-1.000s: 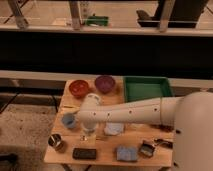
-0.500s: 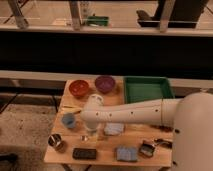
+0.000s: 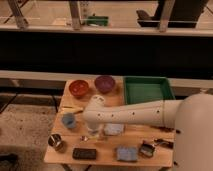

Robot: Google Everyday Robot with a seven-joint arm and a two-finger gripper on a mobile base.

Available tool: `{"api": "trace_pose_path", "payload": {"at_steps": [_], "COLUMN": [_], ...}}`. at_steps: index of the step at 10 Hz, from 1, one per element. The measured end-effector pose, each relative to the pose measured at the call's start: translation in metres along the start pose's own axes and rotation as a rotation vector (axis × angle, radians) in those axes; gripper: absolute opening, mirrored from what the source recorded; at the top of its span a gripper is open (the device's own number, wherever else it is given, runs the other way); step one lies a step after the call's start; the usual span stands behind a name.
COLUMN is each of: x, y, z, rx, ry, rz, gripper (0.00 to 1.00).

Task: Place fork in red bowl

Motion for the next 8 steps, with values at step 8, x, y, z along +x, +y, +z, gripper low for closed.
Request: {"api": "trace_pose_path", "payload": {"at_steps": [8], "x": [-0.0006], "y": [0.0075], "z": [0.0104], "rx": [-0.003], "ry": [-0.003], "rz": [0.020], "gripper": [0.54]}}
